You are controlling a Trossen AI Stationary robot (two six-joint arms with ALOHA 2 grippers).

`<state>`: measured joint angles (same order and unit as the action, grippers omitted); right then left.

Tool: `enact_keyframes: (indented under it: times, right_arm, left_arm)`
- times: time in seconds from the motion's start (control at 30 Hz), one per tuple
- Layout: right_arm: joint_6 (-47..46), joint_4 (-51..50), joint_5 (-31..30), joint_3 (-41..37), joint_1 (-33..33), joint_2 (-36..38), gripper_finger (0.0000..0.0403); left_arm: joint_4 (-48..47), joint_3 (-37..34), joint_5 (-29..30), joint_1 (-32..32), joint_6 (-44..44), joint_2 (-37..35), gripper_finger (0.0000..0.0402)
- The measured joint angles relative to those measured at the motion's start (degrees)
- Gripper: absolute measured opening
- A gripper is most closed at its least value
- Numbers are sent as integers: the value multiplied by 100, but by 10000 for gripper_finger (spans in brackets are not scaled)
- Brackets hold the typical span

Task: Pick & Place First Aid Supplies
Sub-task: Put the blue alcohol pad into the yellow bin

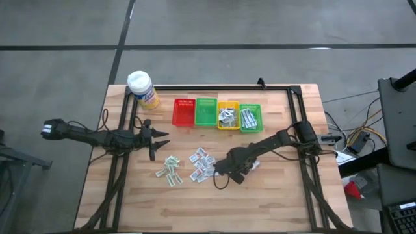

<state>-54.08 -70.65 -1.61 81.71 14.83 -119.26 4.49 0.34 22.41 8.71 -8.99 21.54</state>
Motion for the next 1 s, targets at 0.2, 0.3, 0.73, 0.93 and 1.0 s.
enact_keyframes:
  times: [0.2,0.3,0.73,0.93,1.0]
  right_arm:
    - [-48,10,11,-89,-2,0,99]
    - [-131,17,13,-124,-2,0,87]
    - [-147,50,16,-159,-4,0,38]
    - [-138,43,26,-159,-4,0,20]
    - [-127,34,76,-159,-4,0,13]
  left_arm:
    - [0,0,0,0,0,-2,158]
    - [2,0,0,0,0,-2,158]
    - [2,1,0,0,0,-2,158]
    - [0,2,0,-2,0,-2,158]
    - [1,0,0,0,0,-1,158]
